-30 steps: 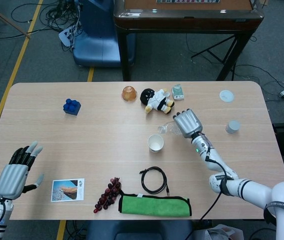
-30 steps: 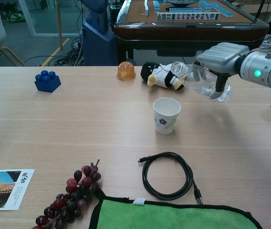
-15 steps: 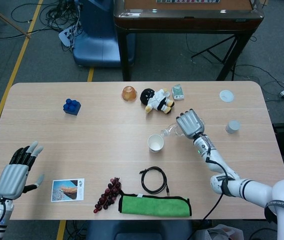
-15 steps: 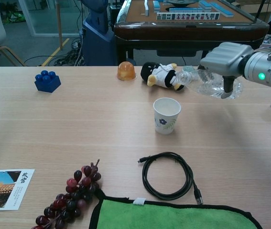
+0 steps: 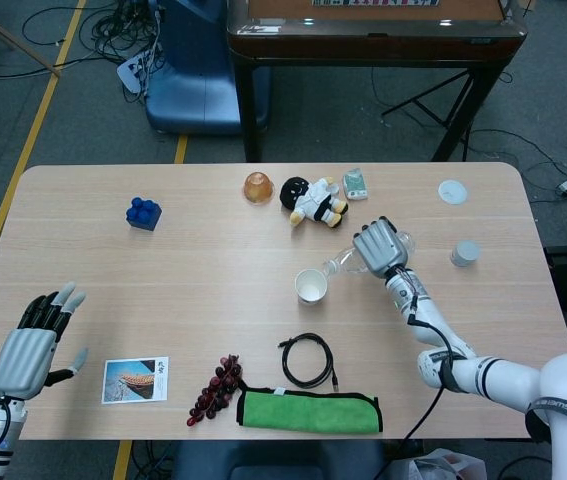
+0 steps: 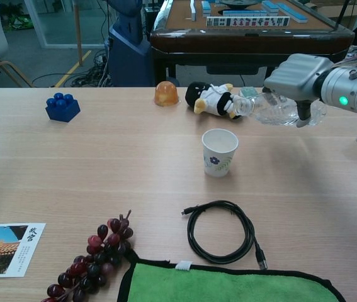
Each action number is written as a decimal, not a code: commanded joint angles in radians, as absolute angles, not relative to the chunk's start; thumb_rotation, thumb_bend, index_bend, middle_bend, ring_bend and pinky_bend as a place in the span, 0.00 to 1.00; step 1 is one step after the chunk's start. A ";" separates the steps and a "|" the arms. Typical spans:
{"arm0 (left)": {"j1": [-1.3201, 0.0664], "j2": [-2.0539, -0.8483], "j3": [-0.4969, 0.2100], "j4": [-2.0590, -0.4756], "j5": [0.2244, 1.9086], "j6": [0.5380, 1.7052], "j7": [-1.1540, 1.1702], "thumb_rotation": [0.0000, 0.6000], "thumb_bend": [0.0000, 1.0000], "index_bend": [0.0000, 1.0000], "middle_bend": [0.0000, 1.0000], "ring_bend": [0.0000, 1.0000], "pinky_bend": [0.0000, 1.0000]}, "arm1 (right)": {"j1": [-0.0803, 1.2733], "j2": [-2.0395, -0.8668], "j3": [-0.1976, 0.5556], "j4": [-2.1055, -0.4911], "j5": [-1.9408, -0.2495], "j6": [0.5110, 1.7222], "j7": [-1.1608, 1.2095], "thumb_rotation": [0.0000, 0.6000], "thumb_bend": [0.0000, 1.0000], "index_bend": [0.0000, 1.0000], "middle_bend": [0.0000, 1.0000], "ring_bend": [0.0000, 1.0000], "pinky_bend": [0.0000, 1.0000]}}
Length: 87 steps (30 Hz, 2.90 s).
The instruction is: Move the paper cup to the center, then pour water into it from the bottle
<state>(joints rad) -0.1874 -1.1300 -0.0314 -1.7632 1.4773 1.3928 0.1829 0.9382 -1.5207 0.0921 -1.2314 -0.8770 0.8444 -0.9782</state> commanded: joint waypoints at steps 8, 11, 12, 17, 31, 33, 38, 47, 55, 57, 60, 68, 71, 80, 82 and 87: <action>-0.186 -1.128 -0.033 -1.765 1.476 1.394 0.181 1.00 0.32 0.06 0.00 0.00 0.05 | 0.964 -1.526 0.069 -1.234 -0.832 0.857 -1.043 1.00 0.18 0.62 0.60 0.48 0.50; -0.186 -1.127 -0.034 -1.766 1.476 1.394 0.179 1.00 0.32 0.06 0.00 0.00 0.05 | 0.970 -1.532 0.065 -1.227 -0.819 0.859 -1.058 1.00 0.18 0.62 0.60 0.48 0.50; -0.186 -1.126 -0.033 -1.766 1.477 1.395 0.178 1.00 0.32 0.06 0.00 0.00 0.05 | 0.973 -1.535 0.062 -1.226 -0.815 0.861 -1.065 1.00 0.18 0.62 0.60 0.48 0.50; -0.185 -1.125 -0.033 -1.768 1.477 1.394 0.176 1.00 0.32 0.06 0.00 0.00 0.05 | 0.989 -1.543 0.053 -1.223 -0.794 0.865 -1.102 1.00 0.18 0.62 0.60 0.48 0.50; -0.186 -1.122 -0.036 -1.765 1.475 1.392 0.163 1.00 0.32 0.06 0.00 0.00 0.05 | 1.031 -1.550 0.032 -1.235 -0.738 0.876 -1.188 1.00 0.18 0.62 0.60 0.48 0.50; -0.186 -1.122 -0.036 -1.765 1.475 1.392 0.164 1.00 0.32 0.06 0.00 0.00 0.05 | 1.035 -1.548 0.027 -1.238 -0.731 0.879 -1.199 1.00 0.18 0.62 0.60 0.48 0.50; -0.186 -1.121 -0.037 -1.766 1.473 1.391 0.160 1.00 0.32 0.06 0.00 0.00 0.05 | 1.047 -1.544 0.020 -1.249 -0.702 0.890 -1.231 1.00 0.18 0.62 0.60 0.48 0.50; -0.185 -1.121 -0.037 -1.768 1.472 1.392 0.166 1.00 0.32 0.06 0.00 0.00 0.05 | 1.071 -1.543 0.005 -1.263 -0.673 0.899 -1.274 1.00 0.18 0.62 0.60 0.48 0.50; -0.184 -1.119 -0.038 -1.772 1.469 1.392 0.168 1.00 0.32 0.06 0.00 0.00 0.05 | 1.086 -1.549 -0.022 -1.250 -0.666 0.905 -1.311 1.00 0.18 0.62 0.60 0.48 0.50; -0.184 -1.118 -0.038 -1.772 1.469 1.392 0.170 1.00 0.32 0.06 0.00 0.00 0.05 | 1.089 -1.551 -0.028 -1.248 -0.664 0.908 -1.323 1.00 0.18 0.62 0.60 0.48 0.50; -0.184 -1.118 -0.038 -1.773 1.468 1.391 0.171 1.00 0.32 0.06 0.00 0.00 0.05 | 1.092 -1.553 -0.029 -1.247 -0.656 0.912 -1.330 1.00 0.18 0.62 0.61 0.48 0.50; -0.184 -1.118 -0.037 -1.774 1.469 1.391 0.171 1.00 0.32 0.06 0.00 0.00 0.05 | 1.100 -1.563 -0.034 -1.239 -0.645 0.913 -1.337 1.00 0.18 0.62 0.61 0.48 0.50; -0.184 -1.117 -0.038 -1.774 1.468 1.392 0.169 1.00 0.32 0.06 0.00 0.00 0.05 | 1.105 -1.568 -0.037 -1.235 -0.644 0.913 -1.344 1.00 0.18 0.62 0.61 0.48 0.50; -0.183 -1.116 -0.038 -1.777 1.472 1.394 0.168 1.00 0.32 0.06 0.00 0.00 0.05 | 1.118 -1.572 -0.041 -1.240 -0.637 0.920 -1.364 1.00 0.18 0.62 0.61 0.48 0.50; -0.183 -1.115 -0.038 -1.777 1.472 1.394 0.168 1.00 0.32 0.06 0.00 0.00 0.05 | 1.120 -1.573 -0.041 -1.241 -0.635 0.922 -1.366 1.00 0.18 0.62 0.61 0.47 0.50; -0.182 -1.114 -0.038 -1.778 1.473 1.396 0.167 1.00 0.32 0.06 0.00 0.00 0.05 | 1.121 -1.578 -0.042 -1.238 -0.636 0.927 -1.365 1.00 0.18 0.62 0.61 0.48 0.50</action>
<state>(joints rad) -0.1821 -1.1143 -0.0379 -1.7781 1.4726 1.3962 0.1670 1.1208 -1.5774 -0.0417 -1.2383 -0.6362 0.9264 -1.3646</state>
